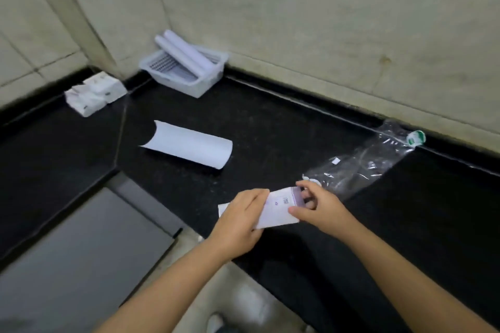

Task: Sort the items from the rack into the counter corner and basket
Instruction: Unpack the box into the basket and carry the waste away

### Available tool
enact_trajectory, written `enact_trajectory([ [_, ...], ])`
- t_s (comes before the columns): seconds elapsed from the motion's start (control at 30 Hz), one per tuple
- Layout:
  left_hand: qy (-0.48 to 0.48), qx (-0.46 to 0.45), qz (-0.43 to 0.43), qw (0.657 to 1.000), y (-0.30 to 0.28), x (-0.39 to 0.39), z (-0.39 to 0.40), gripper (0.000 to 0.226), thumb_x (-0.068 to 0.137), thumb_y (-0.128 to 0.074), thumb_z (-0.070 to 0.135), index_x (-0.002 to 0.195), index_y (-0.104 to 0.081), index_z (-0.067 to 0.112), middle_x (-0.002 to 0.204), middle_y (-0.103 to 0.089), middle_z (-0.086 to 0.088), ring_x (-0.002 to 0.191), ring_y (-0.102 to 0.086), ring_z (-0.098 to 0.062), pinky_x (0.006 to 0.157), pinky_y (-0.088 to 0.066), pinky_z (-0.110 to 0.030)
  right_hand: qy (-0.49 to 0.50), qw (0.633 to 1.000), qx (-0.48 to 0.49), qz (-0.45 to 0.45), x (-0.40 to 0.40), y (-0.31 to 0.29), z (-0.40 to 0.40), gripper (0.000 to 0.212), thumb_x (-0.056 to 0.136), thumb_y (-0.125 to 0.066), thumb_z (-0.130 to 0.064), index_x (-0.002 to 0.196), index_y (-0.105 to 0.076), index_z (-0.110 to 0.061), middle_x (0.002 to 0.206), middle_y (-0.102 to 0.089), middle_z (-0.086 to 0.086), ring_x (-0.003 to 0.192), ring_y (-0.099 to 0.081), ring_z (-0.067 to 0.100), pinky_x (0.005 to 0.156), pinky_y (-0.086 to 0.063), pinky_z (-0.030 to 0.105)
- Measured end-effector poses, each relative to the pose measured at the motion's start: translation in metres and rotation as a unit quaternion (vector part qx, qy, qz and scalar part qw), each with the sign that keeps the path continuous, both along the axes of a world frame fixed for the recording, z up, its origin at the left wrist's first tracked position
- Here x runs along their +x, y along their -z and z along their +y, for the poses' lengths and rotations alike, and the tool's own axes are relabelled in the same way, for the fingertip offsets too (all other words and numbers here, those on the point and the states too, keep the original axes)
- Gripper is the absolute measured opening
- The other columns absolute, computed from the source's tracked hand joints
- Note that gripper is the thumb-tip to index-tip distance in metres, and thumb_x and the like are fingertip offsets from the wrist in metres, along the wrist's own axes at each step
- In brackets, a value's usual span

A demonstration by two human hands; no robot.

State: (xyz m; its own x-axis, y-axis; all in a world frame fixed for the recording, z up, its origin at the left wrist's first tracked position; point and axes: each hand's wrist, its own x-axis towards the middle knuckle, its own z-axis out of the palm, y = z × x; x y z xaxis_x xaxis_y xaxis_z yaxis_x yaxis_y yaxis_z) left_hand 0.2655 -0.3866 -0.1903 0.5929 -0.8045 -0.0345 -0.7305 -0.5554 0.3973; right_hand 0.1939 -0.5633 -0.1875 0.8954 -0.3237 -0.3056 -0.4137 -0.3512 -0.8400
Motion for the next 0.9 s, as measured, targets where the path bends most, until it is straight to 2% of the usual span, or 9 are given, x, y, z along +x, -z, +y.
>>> enact_trajectory([
  [0.07,-0.037,-0.002,-0.040,0.999,-0.001,0.016,0.035,0.071,0.062,-0.081,0.011,0.125,-0.053,-0.005,0.124,-0.059,-0.022,0.112,-0.059,-0.036,0.097,-0.048,-0.038,-0.016,0.999,0.029,-0.008,0.025,0.000,0.029,0.057,0.076,-0.069,-0.014,0.128,-0.045,-0.015,0.087,-0.052,-0.013,0.068,-0.055,0.005,0.069,-0.053,0.026],
  [0.1,-0.065,0.021,-0.045,0.997,-0.003,0.024,0.052,0.077,0.063,-0.080,0.020,0.130,-0.048,-0.001,0.131,-0.053,-0.021,0.120,-0.054,-0.034,0.100,-0.047,-0.042,-0.021,0.999,0.043,-0.014,0.037,0.001,0.044,0.057,0.076,-0.069,-0.012,0.128,-0.045,-0.014,0.086,-0.052,-0.011,0.065,-0.056,0.006,0.065,-0.054,0.025],
  [0.17,-0.168,0.073,-0.029,0.983,-0.002,0.045,0.091,0.083,0.077,-0.066,0.038,0.145,-0.024,0.014,0.152,-0.025,-0.010,0.140,-0.025,-0.024,0.114,-0.028,-0.036,-0.028,0.998,0.060,-0.023,0.064,0.004,0.074,0.054,0.077,-0.069,-0.009,0.126,-0.047,-0.013,0.084,-0.053,-0.010,0.055,-0.058,0.002,0.054,-0.052,0.017],
  [0.23,-0.224,0.080,-0.001,0.971,0.007,0.066,0.129,0.078,0.084,-0.058,0.041,0.147,-0.017,0.021,0.155,-0.014,-0.005,0.142,-0.014,-0.022,0.114,-0.024,-0.033,-0.029,0.997,0.068,-0.028,0.087,0.004,0.104,0.051,0.077,-0.069,-0.007,0.123,-0.050,-0.013,0.082,-0.053,-0.008,0.050,-0.058,0.001,0.049,-0.051,0.014],
  [0.47,-0.186,0.108,-0.005,0.977,0.013,0.151,0.247,0.064,0.088,-0.051,0.015,0.144,-0.020,0.017,0.150,-0.020,-0.008,0.136,-0.023,-0.026,0.104,-0.040,-0.038,-0.017,0.996,0.075,-0.050,0.163,0.005,0.223,0.042,0.076,-0.068,-0.003,0.111,-0.052,-0.021,0.083,-0.054,-0.005,0.063,-0.056,0.008,0.054,-0.056,0.020],
  [0.57,-0.176,0.089,0.004,0.980,0.019,0.181,0.276,0.063,0.087,-0.048,0.008,0.144,-0.021,0.015,0.149,-0.023,-0.008,0.136,-0.023,-0.025,0.111,-0.031,-0.033,-0.001,0.997,0.055,-0.049,0.182,0.007,0.258,0.042,0.075,-0.069,-0.006,0.108,-0.051,-0.024,0.086,-0.056,-0.006,0.069,-0.056,0.011,0.074,-0.057,0.041],
  [0.63,-0.162,0.072,0.013,0.984,0.024,0.196,0.286,0.062,0.088,-0.045,0.004,0.144,-0.021,0.012,0.149,-0.024,-0.008,0.137,-0.021,-0.024,0.112,-0.026,-0.029,0.019,0.998,0.047,-0.040,0.191,0.009,0.271,0.044,0.075,-0.070,-0.007,0.112,-0.053,-0.022,0.088,-0.057,-0.006,0.072,-0.056,0.014,0.080,-0.056,0.046],
  [0.8,-0.130,0.045,0.042,0.990,0.040,0.231,0.286,0.062,0.088,-0.040,0.001,0.145,-0.019,0.009,0.150,-0.022,-0.009,0.139,-0.018,-0.022,0.114,-0.019,-0.025,0.055,0.998,0.031,-0.024,0.219,0.013,0.278,0.051,0.076,-0.070,-0.006,0.123,-0.052,-0.011,0.097,-0.060,0.003,0.081,-0.060,0.020,0.074,-0.057,0.040],
  [0.9,-0.148,0.029,0.055,0.987,0.045,0.254,0.277,0.063,0.087,-0.043,0.003,0.146,-0.020,0.012,0.150,-0.022,-0.008,0.139,-0.018,-0.021,0.113,-0.022,-0.026,0.067,0.997,0.012,-0.021,0.241,0.015,0.272,0.054,0.077,-0.071,-0.009,0.126,-0.049,-0.008,0.108,-0.059,0.009,0.089,-0.061,0.024,0.083,-0.056,0.046],
])
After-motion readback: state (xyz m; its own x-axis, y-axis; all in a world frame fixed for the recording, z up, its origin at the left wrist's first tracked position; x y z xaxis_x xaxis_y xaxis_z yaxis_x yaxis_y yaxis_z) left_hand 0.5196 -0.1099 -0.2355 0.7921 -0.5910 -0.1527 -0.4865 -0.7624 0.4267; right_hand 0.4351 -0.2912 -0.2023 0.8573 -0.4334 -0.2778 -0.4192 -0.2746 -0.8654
